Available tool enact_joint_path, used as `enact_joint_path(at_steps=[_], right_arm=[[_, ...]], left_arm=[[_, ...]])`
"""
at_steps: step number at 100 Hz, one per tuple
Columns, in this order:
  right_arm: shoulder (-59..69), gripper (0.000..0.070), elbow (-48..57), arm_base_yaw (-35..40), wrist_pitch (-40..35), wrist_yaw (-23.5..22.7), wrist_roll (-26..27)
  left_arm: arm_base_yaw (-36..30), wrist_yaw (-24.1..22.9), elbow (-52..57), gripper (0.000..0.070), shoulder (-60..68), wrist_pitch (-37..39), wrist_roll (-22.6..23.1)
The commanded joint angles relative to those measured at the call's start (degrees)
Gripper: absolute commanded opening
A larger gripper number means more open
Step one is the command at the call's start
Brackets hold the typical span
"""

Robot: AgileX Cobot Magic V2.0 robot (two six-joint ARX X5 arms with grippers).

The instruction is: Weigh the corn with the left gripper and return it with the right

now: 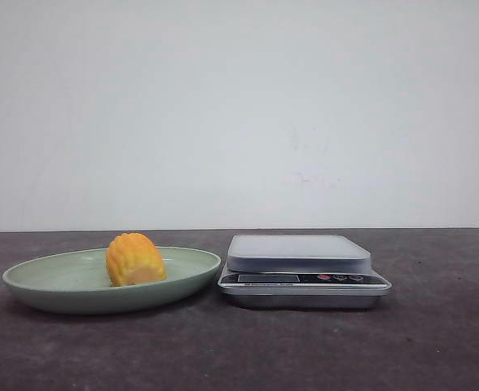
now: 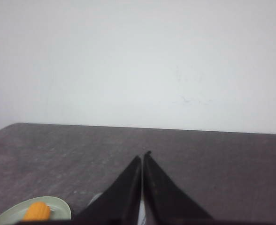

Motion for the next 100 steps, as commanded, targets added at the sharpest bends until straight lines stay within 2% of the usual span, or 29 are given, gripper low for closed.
enact_joint_path(at_steps=[1,11,21,32,38,45,49,52,60,63,66,86,100], right_arm=[[5.44,0.0005,9.33,0.02,-4.44,0.04,-1.92],[11.39,0.0005,17.68,0.02,-10.19,0.04,-3.06],[14.21,0.0005,21.03,0.02,-11.89,0.04,-3.56],[14.53,0.0005,21.18,0.02,-12.15,0.0,-3.52],[14.53,0.0007,21.18,0.02,-12.5,0.0,-3.48],[14.49,0.0023,21.18,0.02,-12.72,0.17,-3.32],[14.49,0.0113,21.18,0.02,-12.74,0.15,-3.19],[14.49,0.0218,21.18,0.04,-12.81,0.04,-3.04],[14.49,0.0518,21.18,0.22,-13.35,-1.18,-2.47],[14.51,0.0585,21.18,0.35,-13.79,-1.79,-2.4],[14.58,0.0622,21.18,0.5,-14.23,-2.12,-2.38],[15.72,0.0682,21.16,1.4,-17.7,-2.84,-2.6],[15.65,0.0685,20.57,1.62,-18.03,-2.8,-3.65]], left_arm=[[0.15,0.28,7.61,0.0005,3.48,-4.52,5.01],[0.15,0.31,15.26,0.0005,7.87,-10.75,6.58],[-0.28,0.42,19.08,0.0008,9.68,-12.61,6.8],[-0.39,0.44,19.98,0.01,9.75,-12.48,6.8],[-0.39,0.44,19.98,0.0238,9.75,-12.9,6.78],[-0.39,0.42,19.98,0.0506,9.75,-14.19,6.75],[-0.39,0.42,19.96,0.0639,9.75,-15.21,6.75],[-0.39,0.35,19.96,0.0694,9.79,-16.04,6.78],[-0.39,0.15,19.93,0.07,10.1,-18.84,6.78],[-0.39,0.13,19.93,0.07,10.27,-19.96,6.8],[-0.39,0.11,19.93,0.07,10.49,-21.05,6.78],[-0.87,0.63,18.32,0.07,12.0,-24.35,5.31],[-1.81,5.51,15.04,0.07,14.99,-24.28,4.35]])
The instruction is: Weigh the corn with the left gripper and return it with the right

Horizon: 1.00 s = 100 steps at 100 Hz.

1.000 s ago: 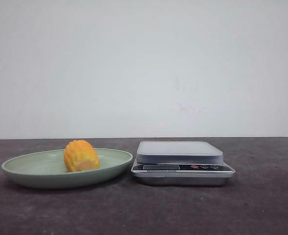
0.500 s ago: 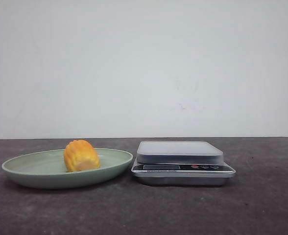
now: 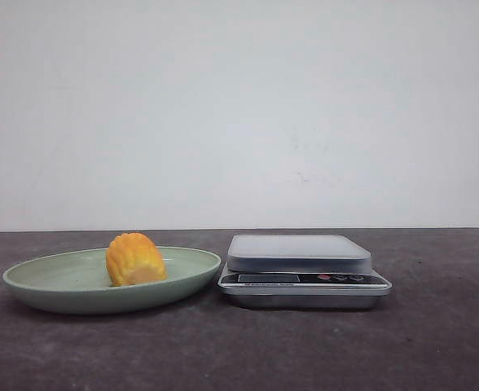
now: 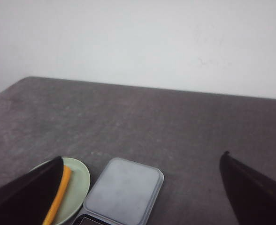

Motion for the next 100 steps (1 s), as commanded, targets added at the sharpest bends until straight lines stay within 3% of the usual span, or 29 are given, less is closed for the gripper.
enact_joint_path(at_steps=[1,9,26,47,60,77,100], right_arm=[[0.13,0.0686,0.13,0.26,0.83,-0.04,-1.01],[0.13,0.0685,-0.52,0.42,1.36,-0.07,-1.14],[0.15,0.0685,-2.29,2.01,1.84,0.2,-1.25],[0.13,0.0684,-5.29,2.86,2.12,0.44,-1.38],[0.13,0.0684,-6.95,2.86,1.99,3.76,-1.01],[0.09,0.0684,-7.32,2.89,2.05,4.44,-0.13],[-0.63,0.0683,-7.32,2.86,1.57,4.44,0.0]], left_arm=[[-0.39,2.51,-0.94,0.07,2.4,0.35,-0.94],[-1.14,4.66,-3.3,0.07,5.55,0.66,-1.11],[-4.52,4.79,-5.84,0.07,15.39,4.0,-3.21],[-10.32,4.74,-5.84,0.07,29.79,13.42,-7.69],[-14.75,4.52,-5.81,0.07,38.49,19.8,-11.61],[-20.0,4.22,-5.77,0.07,48.87,25.94,-13.79],[-23.3,-2.43,-5.73,0.063,58.27,27.5,-13.97]])
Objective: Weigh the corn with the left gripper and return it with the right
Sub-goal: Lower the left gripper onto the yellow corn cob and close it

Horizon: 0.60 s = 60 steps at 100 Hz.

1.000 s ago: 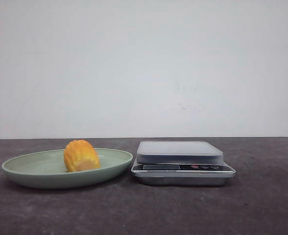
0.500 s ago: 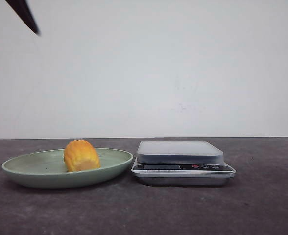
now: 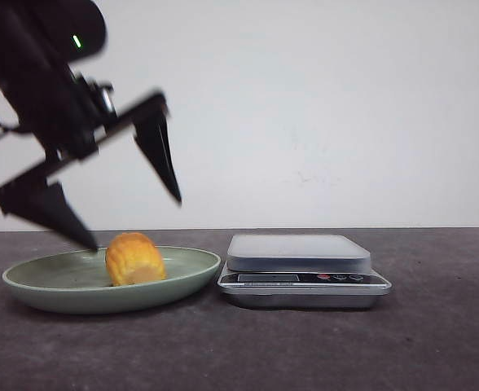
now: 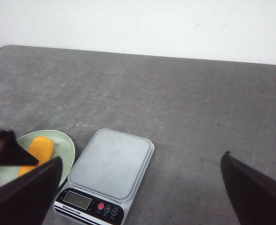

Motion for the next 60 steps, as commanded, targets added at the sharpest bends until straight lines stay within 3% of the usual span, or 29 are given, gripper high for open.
enact_joint_path(at_steps=[1,8,12,15,22,25,35,60], right_arm=[[-0.28,0.0683,0.57,0.24,0.2,-0.02,0.46],[-0.42,0.0683,0.57,0.24,0.22,-0.02,0.9],[-0.85,0.0683,0.57,0.24,0.04,-0.02,0.96],[-1.07,0.0683,0.57,0.24,-0.02,-0.02,0.98],[-1.09,0.0683,0.57,0.24,-0.02,-0.02,0.98],[-1.09,0.0683,0.57,0.24,-0.02,-0.02,0.98],[-1.07,0.0683,0.57,0.24,-0.13,-0.02,0.96],[-1.07,0.0683,0.57,0.24,-0.39,-0.02,0.96]], left_arm=[[-0.44,-1.62,0.76,0.063,2.08,0.42,-0.52],[-0.46,-1.99,0.76,0.0617,3.5,0.5,-0.66],[-0.46,-1.99,0.76,0.0534,3.96,0.5,-0.72],[-0.48,-1.92,0.76,0.0405,4.17,0.44,-0.7],[-0.5,-1.7,0.76,0.0,4.22,0.07,-0.17],[-0.5,-1.33,0.76,0.0022,4.2,0.13,0.37],[-0.48,2.75,0.9,0.0,4.2,0.22,2.71],[-0.28,7.39,4.42,0.0,-0.76,-0.37,3.48]])
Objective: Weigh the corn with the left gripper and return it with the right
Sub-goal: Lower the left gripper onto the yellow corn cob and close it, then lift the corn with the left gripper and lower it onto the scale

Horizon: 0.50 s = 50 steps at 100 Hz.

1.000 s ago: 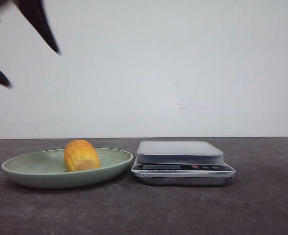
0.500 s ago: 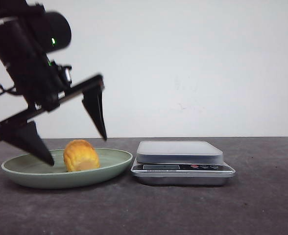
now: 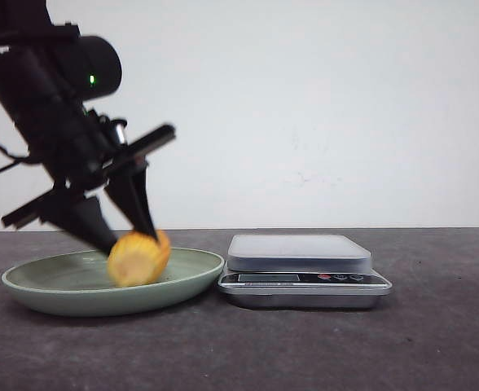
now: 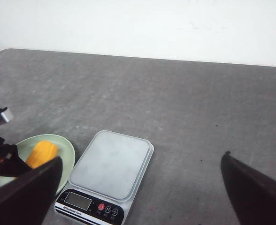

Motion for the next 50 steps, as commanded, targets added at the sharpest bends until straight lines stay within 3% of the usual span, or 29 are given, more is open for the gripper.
enact_joint_path(at_steps=[1,27,50], right_arm=[[0.22,0.0683,0.57,0.24,0.22,-0.02,0.55],[0.22,0.0683,0.57,0.24,0.22,0.0,0.52],[0.22,0.0683,0.57,0.24,0.28,0.0,0.48]], left_arm=[[-0.2,1.05,3.34,0.0,-2.89,1.07,1.18],[-0.33,7.69,12.11,0.0,-14.25,1.01,1.11],[-0.72,7.23,19.67,0.0001,-21.03,2.8,1.05]])
